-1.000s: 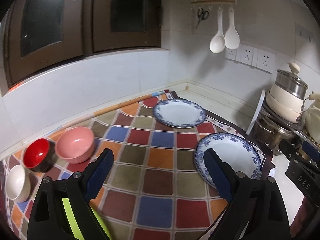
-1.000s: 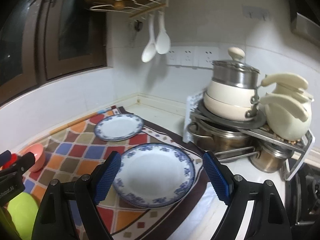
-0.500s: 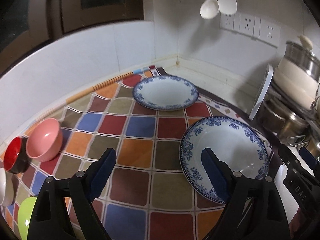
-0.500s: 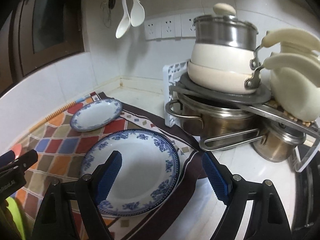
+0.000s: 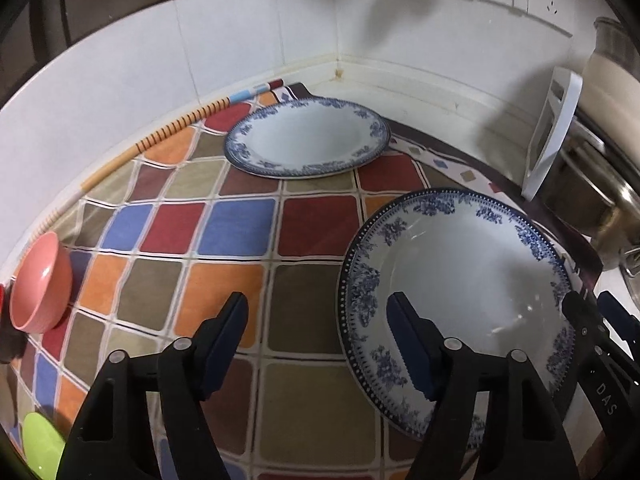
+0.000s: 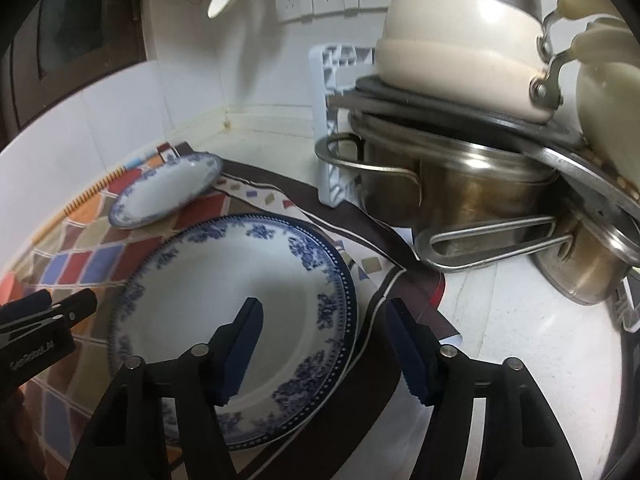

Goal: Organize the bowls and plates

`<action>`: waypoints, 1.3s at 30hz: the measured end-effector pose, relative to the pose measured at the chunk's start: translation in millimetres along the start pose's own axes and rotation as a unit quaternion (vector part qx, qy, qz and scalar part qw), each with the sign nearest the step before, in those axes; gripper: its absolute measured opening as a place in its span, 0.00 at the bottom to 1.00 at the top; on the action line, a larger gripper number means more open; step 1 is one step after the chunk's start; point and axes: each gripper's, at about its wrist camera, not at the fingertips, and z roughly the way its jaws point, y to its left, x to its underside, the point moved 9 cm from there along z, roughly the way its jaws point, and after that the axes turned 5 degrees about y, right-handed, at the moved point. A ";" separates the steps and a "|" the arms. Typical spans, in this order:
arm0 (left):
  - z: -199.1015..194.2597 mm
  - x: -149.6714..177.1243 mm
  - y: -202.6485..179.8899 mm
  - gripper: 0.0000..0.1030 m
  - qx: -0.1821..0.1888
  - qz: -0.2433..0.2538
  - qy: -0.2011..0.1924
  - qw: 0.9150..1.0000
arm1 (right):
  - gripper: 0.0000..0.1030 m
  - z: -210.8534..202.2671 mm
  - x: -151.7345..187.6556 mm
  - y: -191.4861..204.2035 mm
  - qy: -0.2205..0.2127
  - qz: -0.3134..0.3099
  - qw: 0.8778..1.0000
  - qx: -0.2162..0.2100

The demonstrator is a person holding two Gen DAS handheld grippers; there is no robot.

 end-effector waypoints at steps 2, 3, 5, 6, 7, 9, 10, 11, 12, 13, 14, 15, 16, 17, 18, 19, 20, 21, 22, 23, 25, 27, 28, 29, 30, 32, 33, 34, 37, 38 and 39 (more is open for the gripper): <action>7.5 -1.1 -3.3 0.64 0.004 0.001 0.005 1.000 | 0.59 9.0 1.8 -0.8 0.010 -0.002 1.000 0.001; 10.2 -1.7 -4.4 0.63 0.004 0.003 0.006 1.000 | 0.58 13.1 2.4 -0.8 0.015 -0.003 1.000 0.001; 15.9 -2.7 -7.1 0.61 0.005 0.005 0.009 1.000 | 0.56 19.8 3.2 -1.7 0.020 -0.004 1.000 0.004; 18.6 -3.2 -8.5 0.60 0.007 0.005 0.011 1.000 | 0.56 21.9 3.7 -2.3 0.022 -0.004 1.000 0.004; 21.8 -3.5 -10.3 0.60 0.010 0.005 0.014 1.000 | 0.54 25.5 4.8 -2.8 0.026 -0.002 1.000 0.004; 26.0 -4.6 -12.3 0.57 0.014 0.005 0.018 1.000 | 0.53 29.0 5.1 -2.6 0.029 -0.001 1.000 0.003; 28.5 -4.8 -13.5 0.57 0.016 0.005 0.020 1.000 | 0.52 31.2 5.3 -2.1 0.030 -0.003 1.000 0.003; 30.6 -5.2 -14.2 0.56 0.016 0.006 0.021 1.000 | 0.52 31.8 5.3 -2.0 0.031 -0.004 1.000 0.003; 32.8 -5.3 -15.1 0.53 0.016 0.007 0.023 1.000 | 0.51 33.6 5.3 -1.5 0.031 -0.005 0.999 0.002; 34.6 -5.1 -15.6 0.53 0.019 0.006 0.025 0.999 | 0.50 35.1 5.1 -1.4 0.033 -0.006 0.999 0.001; 36.6 -4.8 -16.4 0.51 0.022 0.005 0.029 0.999 | 0.49 36.2 4.9 -0.9 0.035 -0.005 0.999 0.000; 38.1 -4.3 -17.4 0.50 0.027 0.003 0.032 0.999 | 0.49 37.3 4.4 -0.9 0.037 -0.003 0.999 -0.001; 39.1 -3.9 -18.2 0.49 0.031 0.002 0.035 0.999 | 0.49 38.8 4.2 -0.9 0.039 -0.002 0.999 -0.003; 40.5 -3.6 -18.8 0.48 0.033 0.001 0.037 0.999 | 0.48 39.8 3.8 -0.9 0.040 -0.001 0.999 -0.004; 41.6 -3.3 -19.6 0.48 0.037 0.001 0.039 0.999 | 0.47 41.0 3.6 -0.9 0.041 -0.001 0.999 -0.004; 42.2 -3.4 -20.5 0.48 0.040 0.000 0.040 0.998 | 0.46 42.3 3.6 -1.0 0.044 -0.002 0.999 -0.004; 42.7 -3.6 -21.4 0.47 0.042 0.001 0.041 0.998 | 0.45 43.7 4.0 -1.4 0.047 -0.001 0.999 -0.003; 43.6 -3.8 -22.5 0.47 0.045 0.002 0.042 0.998 | 0.45 45.5 4.1 -1.5 0.050 -0.001 0.999 -0.002; 44.1 -4.0 -23.2 0.46 0.049 0.001 0.043 0.998 | 0.44 46.7 4.3 -1.9 0.052 -0.001 0.999 -0.001; 44.6 -4.7 -23.7 0.45 0.051 0.000 0.043 0.998 | 0.44 47.4 4.6 -2.3 0.054 -0.001 0.999 -0.001; 45.6 -5.6 -25.5 0.44 0.056 0.001 0.044 0.997 | 0.42 48.7 4.2 -2.4 0.056 -0.002 0.998 0.000; 46.4 -6.9 -26.3 0.42 0.061 0.001 0.047 0.997 | 0.41 50.6 3.2 -2.1 0.057 -0.004 0.998 0.001; 46.8 -7.5 -27.1 0.41 0.063 0.002 0.047 0.997 | 0.40 51.4 2.9 -2.3 0.058 -0.005 0.998 0.001; 47.0 -8.1 -28.1 0.38 0.067 0.002 0.047 0.997 | 0.39 52.6 2.6 -2.5 0.060 -0.006 0.998 0.001; 47.0 -8.7 -29.0 0.37 0.068 0.004 0.048 0.996 | 0.38 52.9 2.7 -2.8 0.061 -0.006 0.998 0.002; 47.2 -9.3 -28.7 0.36 0.066 0.006 0.048 0.997 | 0.37 54.5 2.4 -2.2 0.062 -0.012 0.998 0.002; 46.9 -9.2 -28.1 0.35 0.067 0.004 0.049 0.997 | 0.37 54.8 2.4 -2.0 0.062 -0.014 0.998 0.003; 46.6 -8.9 -27.8 0.35 0.066 0.003 0.048 0.997 | 0.37 55.2 2.4 -1.9 0.063 -0.016 0.998 0.004; 45.2 -7.1 -27.2 0.35 0.067 0.002 0.049 0.997 | 0.36 54.5 3.4 -2.2 0.064 -0.020 0.998 0.007; 44.7 -6.3 -27.0 0.35 0.067 0.002 0.049 0.997 | 0.36 54.0 3.5 -2.3 0.063 -0.021 0.998 0.008; 43.5 -5.6 -26.6 0.35 0.068 0.002 0.049 0.997 | 0.36 53.1 3.6 -2.1 0.062 -0.024 0.998 0.008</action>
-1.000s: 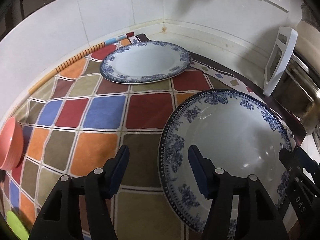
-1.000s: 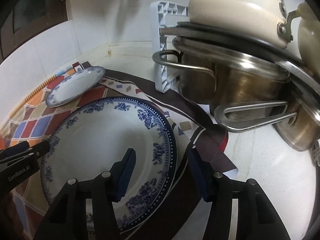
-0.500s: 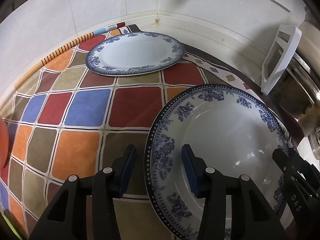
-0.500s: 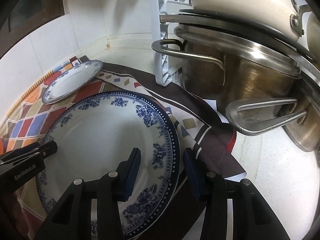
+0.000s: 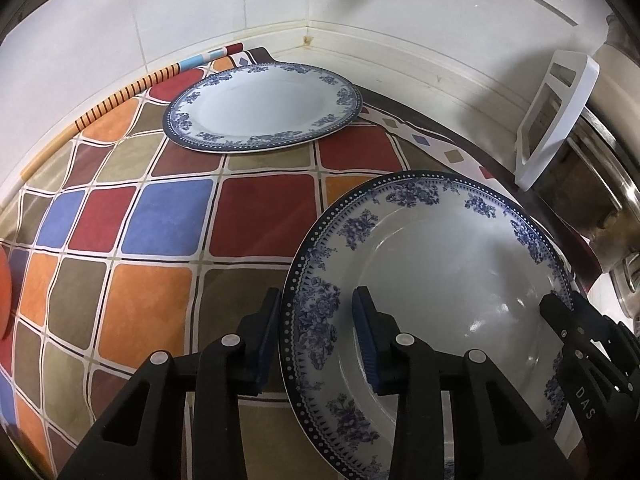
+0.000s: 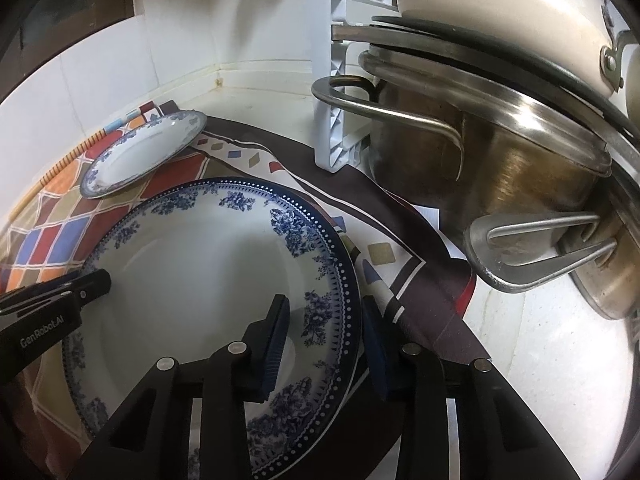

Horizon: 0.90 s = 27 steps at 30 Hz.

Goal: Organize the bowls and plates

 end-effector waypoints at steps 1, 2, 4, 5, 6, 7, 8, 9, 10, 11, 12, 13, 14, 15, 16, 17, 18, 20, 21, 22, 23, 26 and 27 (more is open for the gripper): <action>-1.3 0.7 0.4 0.35 0.000 -0.001 0.000 1.000 | 0.36 -0.6 0.0 0.0 -0.001 -0.001 1.000 0.000; -2.5 1.0 0.9 0.35 0.000 -0.001 -0.001 1.000 | 0.36 -1.1 -0.4 0.2 -0.002 -0.003 1.000 0.001; -6.6 2.7 1.2 0.34 0.000 0.000 -0.003 1.000 | 0.36 -3.7 -0.7 1.0 -0.007 -0.007 1.000 0.003; -8.5 3.1 1.4 0.34 -0.001 0.000 -0.004 1.000 | 0.35 -4.6 -0.8 1.4 -0.008 -0.008 1.000 0.003; -10.6 3.3 1.8 0.34 -0.001 0.000 -0.006 1.000 | 0.36 -6.2 -0.8 1.5 -0.009 -0.009 1.000 0.003; -13.2 3.6 2.4 0.34 -0.002 0.000 -0.008 1.000 | 0.35 -8.8 -0.9 1.8 -0.013 -0.012 1.000 0.004; -16.5 4.1 3.1 0.33 -0.003 0.000 -0.011 1.000 | 0.35 -11.0 -0.9 1.7 -0.017 -0.014 1.000 0.005; -19.2 4.7 3.7 0.33 -0.003 0.000 -0.012 1.000 | 0.35 -13.3 -0.7 1.5 -0.019 -0.016 1.000 0.005; -22.1 5.1 4.5 0.33 -0.003 -0.001 -0.014 1.000 | 0.35 -15.4 -0.9 1.8 -0.021 -0.017 1.000 0.004; -25.8 5.8 5.4 0.33 -0.003 0.000 -0.017 1.000 | 0.35 -17.7 -1.3 2.2 -0.024 -0.019 1.000 0.004; -28.8 6.7 6.6 0.32 -0.004 -0.001 -0.019 1.000 | 0.35 -21.5 -1.7 2.8 -0.027 -0.021 0.999 0.004; -31.3 7.3 8.0 0.32 -0.003 -0.002 -0.020 1.000 | 0.35 -23.9 -2.1 3.4 -0.029 -0.022 0.999 0.004; -34.6 8.2 9.5 0.32 -0.004 -0.004 -0.022 1.000 | 0.35 -26.3 -2.9 4.2 -0.031 -0.024 0.999 0.004; -37.7 8.8 11.1 0.32 -0.005 -0.003 -0.025 1.000 | 0.35 -29.3 -3.4 4.7 -0.034 -0.026 0.999 0.004; -39.8 9.9 12.5 0.32 -0.007 -0.003 -0.026 1.000 | 0.35 -32.4 -3.5 6.1 -0.036 -0.028 0.999 0.003; -41.4 11.6 14.5 0.32 -0.008 -0.004 -0.025 1.000 | 0.36 -35.7 -3.4 7.5 -0.038 -0.029 0.999 0.003; -42.6 14.3 16.0 0.32 -0.009 -0.005 -0.024 1.000 | 0.36 -38.6 -3.5 8.9 -0.040 -0.031 0.999 0.002; -42.9 19.4 19.0 0.32 -0.012 -0.004 -0.019 1.000 | 0.35 -41.7 -1.6 12.0 -0.040 -0.036 0.999 0.000; -42.9 22.1 19.8 0.32 -0.012 -0.005 -0.017 1.000 | 0.35 -41.9 -0.1 13.6 -0.036 -0.038 0.999 -0.002; -42.8 24.8 20.6 0.32 -0.013 -0.004 -0.014 1.000 | 0.35 -41.6 1.9 14.8 -0.030 -0.038 0.999 -0.006; -41.9 28.4 21.3 0.32 -0.014 -0.003 -0.010 1.000 | 0.35 -41.2 3.7 15.7 -0.025 -0.039 0.999 -0.009; -37.9 37.5 24.0 0.32 -0.019 -0.002 0.004 1.000 | 0.35 -37.7 10.2 18.2 -0.006 -0.045 0.999 -0.014; -37.1 39.9 24.4 0.32 -0.021 -0.001 0.006 1.000 | 0.35 -35.8 13.3 19.7 0.004 -0.051 0.999 -0.015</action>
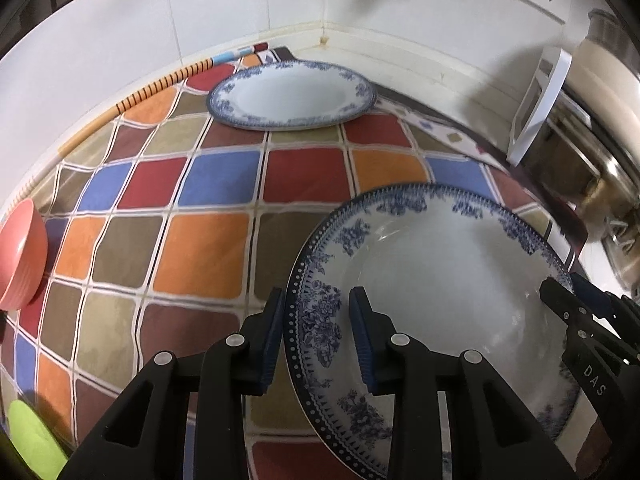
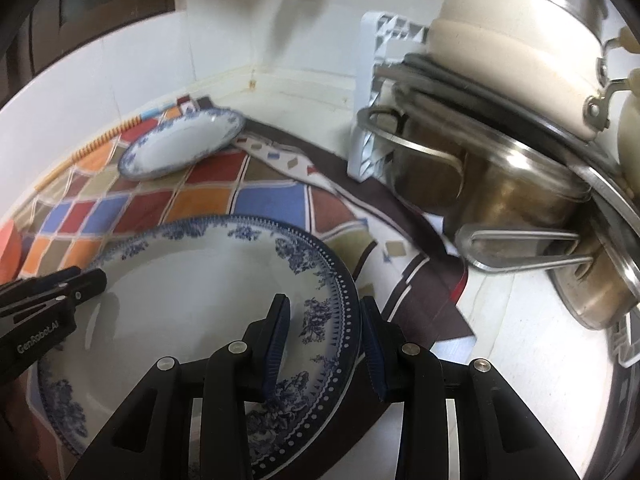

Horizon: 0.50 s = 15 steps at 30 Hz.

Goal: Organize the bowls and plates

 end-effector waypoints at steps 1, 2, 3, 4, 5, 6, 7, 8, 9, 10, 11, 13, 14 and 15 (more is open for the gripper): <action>0.6 1.8 0.4 0.31 -0.002 0.000 0.002 1.000 | 0.36 2.3 3.0 1.1 0.010 -0.002 1.000 -0.003; 0.6 3.7 0.9 0.31 -0.003 0.000 0.003 1.000 | 0.36 5.0 5.3 1.8 0.018 -0.005 1.000 -0.005; 0.3 4.5 1.0 0.31 -0.004 -0.002 0.003 1.000 | 0.36 7.8 8.4 2.5 0.027 -0.008 1.000 -0.009; -0.5 5.7 1.3 0.31 -0.004 -0.002 0.003 1.000 | 0.36 10.5 11.7 3.3 0.036 -0.009 0.999 -0.012; -1.9 6.9 1.6 0.31 -0.005 -0.003 0.003 1.000 | 0.36 12.1 14.3 4.1 0.042 -0.010 0.999 -0.013; -3.9 7.8 2.2 0.32 -0.005 -0.003 0.002 1.000 | 0.36 13.1 16.7 4.5 0.047 -0.011 0.999 -0.014; -6.6 8.7 2.9 0.32 -0.005 -0.004 -0.001 1.000 | 0.36 13.0 18.5 5.2 0.049 -0.012 0.999 -0.014; -8.9 8.6 3.8 0.32 -0.005 -0.006 -0.002 1.000 | 0.36 11.5 19.3 5.9 0.048 -0.014 0.999 -0.013; -12.0 8.7 5.2 0.32 -0.004 -0.008 -0.004 1.000 | 0.36 9.7 19.1 6.6 0.046 -0.015 0.999 -0.012; -15.4 8.8 6.7 0.32 -0.005 -0.010 -0.008 1.000 | 0.36 6.0 18.5 7.8 0.039 -0.019 0.999 -0.009; -19.9 8.9 8.7 0.32 -0.006 -0.012 -0.012 1.000 | 0.36 2.9 17.7 8.7 0.034 -0.023 0.999 -0.007; -29.0 10.3 13.0 0.32 -0.008 -0.015 -0.021 1.000 | 0.36 -4.4 16.0 11.4 0.024 -0.028 0.999 -0.004; -33.0 10.7 15.5 0.32 -0.009 -0.018 -0.024 1.000 | 0.36 -8.3 15.3 13.2 0.021 -0.029 0.999 -0.006; -37.4 11.8 18.4 0.32 -0.009 -0.022 -0.027 0.999 | 0.36 -11.9 14.8 14.8 0.018 -0.030 0.999 -0.007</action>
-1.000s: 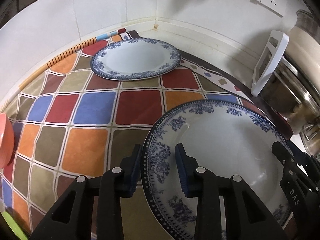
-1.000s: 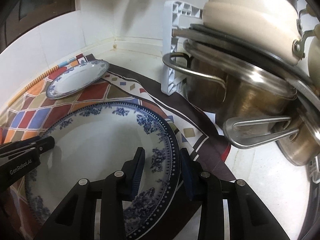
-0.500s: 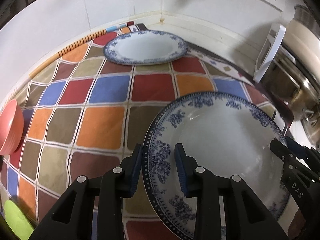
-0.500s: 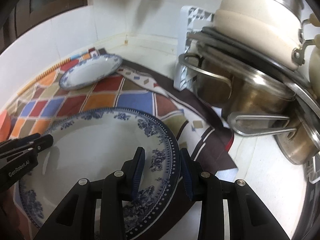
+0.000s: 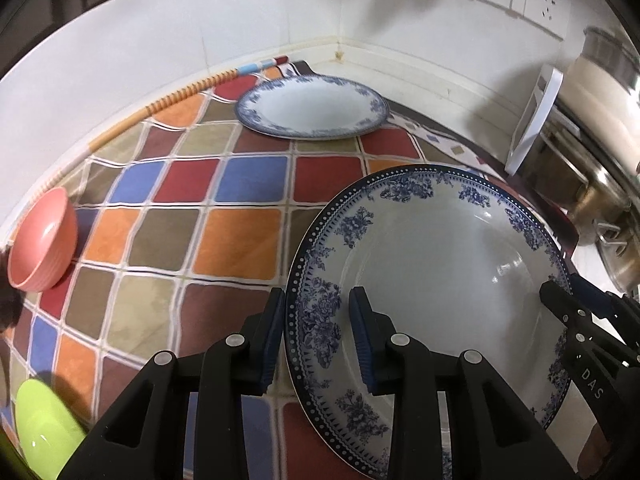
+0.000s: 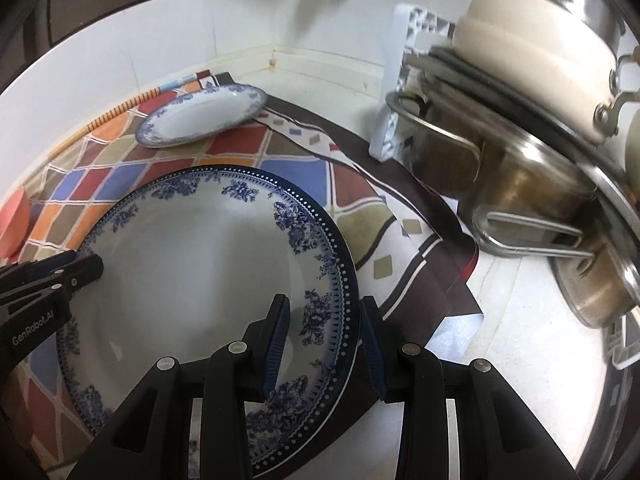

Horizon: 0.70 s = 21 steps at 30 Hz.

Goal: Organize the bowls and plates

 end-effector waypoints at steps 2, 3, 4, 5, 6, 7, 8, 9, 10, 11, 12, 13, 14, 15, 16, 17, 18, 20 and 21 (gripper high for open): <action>-9.0 1.9 6.9 0.32 -0.001 -0.009 -0.007 1.000 | 0.36 -6.8 -1.7 3.1 -0.006 -0.003 1.000 -0.002; -13.6 3.1 11.1 0.32 -0.002 -0.013 -0.012 1.000 | 0.36 -12.0 -2.8 6.6 -0.011 -0.006 1.000 -0.003; -18.0 4.4 15.0 0.32 -0.003 -0.016 -0.015 1.000 | 0.36 -15.4 -3.3 9.2 -0.014 -0.009 1.000 -0.003; -22.8 5.9 19.3 0.32 -0.004 -0.020 -0.019 1.000 | 0.36 -19.0 -3.8 12.0 -0.017 -0.011 1.000 -0.004; -26.7 7.6 22.7 0.31 -0.006 -0.024 -0.022 0.999 | 0.36 -24.5 -4.7 16.5 -0.023 -0.015 1.000 -0.005; -31.0 9.3 26.7 0.31 -0.007 -0.027 -0.025 0.999 | 0.36 -28.0 -5.5 19.7 -0.026 -0.018 0.999 -0.006; -35.7 11.3 31.5 0.31 -0.008 -0.031 -0.028 0.999 | 0.36 -31.6 -5.7 23.2 -0.030 -0.022 0.999 -0.007; -39.8 13.2 36.2 0.31 -0.010 -0.033 -0.032 0.999 | 0.36 -34.8 -6.1 27.1 -0.033 -0.025 0.999 -0.009; -45.3 15.6 41.5 0.31 -0.012 -0.037 -0.036 0.999 | 0.36 -38.4 -5.9 31.8 -0.036 -0.028 0.999 -0.011; -49.1 17.6 45.7 0.31 -0.013 -0.039 -0.038 0.998 | 0.36 -40.8 -5.3 35.7 -0.038 -0.030 0.999 -0.013; -53.0 19.9 50.3 0.31 -0.015 -0.043 -0.041 0.998 | 0.36 -43.8 -4.8 40.0 -0.040 -0.032 0.999 -0.015; -57.4 22.3 55.0 0.31 -0.017 -0.046 -0.043 0.998 | 0.36 -48.2 -4.0 45.9 -0.043 -0.035 0.998 -0.019; -62.4 25.4 61.2 0.31 -0.020 -0.051 -0.045 0.997 | 0.36 -49.6 -4.2 49.3 -0.045 -0.037 0.998 -0.020; -66.8 28.0 66.1 0.31 -0.022 -0.055 -0.047 0.997 | 0.36 -53.4 -3.4 54.7 -0.047 -0.040 0.998 -0.023; -71.2 30.8 71.5 0.31 -0.026 -0.059 -0.050 0.997 | 0.36 -57.2 -2.5 60.2 -0.049 -0.042 0.998 -0.027; -76.4 34.8 78.2 0.31 -0.030 -0.064 -0.053 0.996 | 0.36 -59.8 -0.9 64.4 -0.051 -0.045 0.997 -0.029; -80.5 37.8 83.2 0.31 -0.032 -0.068 -0.054 0.996 | 0.36 -64.2 0.2 71.6 -0.053 -0.050 0.997 -0.033; -89.7 44.6 94.4 0.31 -0.040 -0.076 -0.058 0.995 | 0.36 -71.8 2.8 83.1 -0.058 -0.058 0.996 -0.040; -94.3 48.2 99.9 0.31 -0.043 -0.080 -0.060 0.994 | 0.36 -74.2 4.6 87.0 -0.059 -0.061 0.995 -0.043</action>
